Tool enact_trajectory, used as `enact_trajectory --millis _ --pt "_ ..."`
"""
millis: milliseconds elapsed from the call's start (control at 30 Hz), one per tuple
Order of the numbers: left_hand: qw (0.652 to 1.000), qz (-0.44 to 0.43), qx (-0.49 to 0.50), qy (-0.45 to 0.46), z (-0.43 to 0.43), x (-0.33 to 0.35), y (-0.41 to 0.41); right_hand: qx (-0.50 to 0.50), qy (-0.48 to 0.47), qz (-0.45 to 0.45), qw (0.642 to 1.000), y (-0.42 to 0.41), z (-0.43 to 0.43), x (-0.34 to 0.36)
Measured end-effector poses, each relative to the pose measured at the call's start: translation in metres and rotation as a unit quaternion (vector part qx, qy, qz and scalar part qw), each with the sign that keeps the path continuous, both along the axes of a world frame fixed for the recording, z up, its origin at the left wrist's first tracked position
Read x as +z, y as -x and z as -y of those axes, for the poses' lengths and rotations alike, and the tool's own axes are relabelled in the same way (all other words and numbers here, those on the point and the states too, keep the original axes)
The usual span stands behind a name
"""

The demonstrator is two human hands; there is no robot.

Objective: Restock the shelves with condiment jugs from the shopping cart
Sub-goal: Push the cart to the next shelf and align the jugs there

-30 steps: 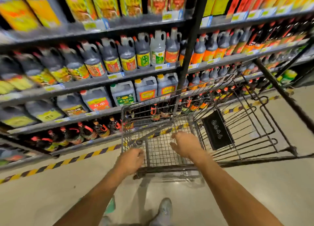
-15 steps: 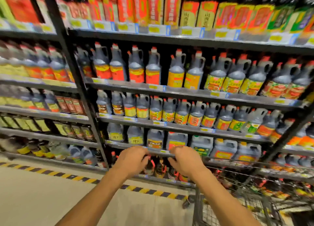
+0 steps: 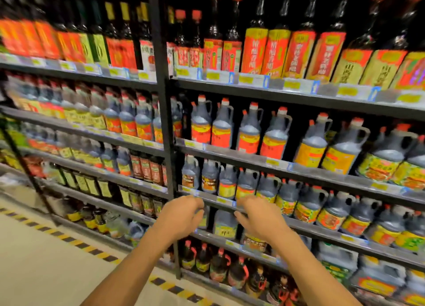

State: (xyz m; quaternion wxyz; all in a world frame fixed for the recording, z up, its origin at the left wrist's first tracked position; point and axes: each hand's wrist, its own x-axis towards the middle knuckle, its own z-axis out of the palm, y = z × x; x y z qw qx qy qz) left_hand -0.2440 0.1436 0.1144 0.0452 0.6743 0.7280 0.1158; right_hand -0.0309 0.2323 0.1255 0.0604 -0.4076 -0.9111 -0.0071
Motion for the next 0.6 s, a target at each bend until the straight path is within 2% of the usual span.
enact_trajectory --millis 233,333,467,600 --pt "0.999 -0.025 0.011 -0.030 -0.091 0.017 0.058 0.000 -0.013 -0.029 0.999 0.058 -0.093 0.017" --pt "0.999 -0.012 0.024 -0.046 -0.135 0.028 0.081 -0.015 -0.020 -0.087 0.996 0.082 -0.137 0.023" --pt "0.992 0.070 0.053 -0.086 -0.184 0.033 0.104 -0.045 0.042 -0.244 0.968 0.113 -0.182 0.016" --pt "0.965 0.205 0.090 -0.136 -0.218 0.035 0.111 -0.079 0.102 -0.328 0.936 0.136 -0.201 0.008"
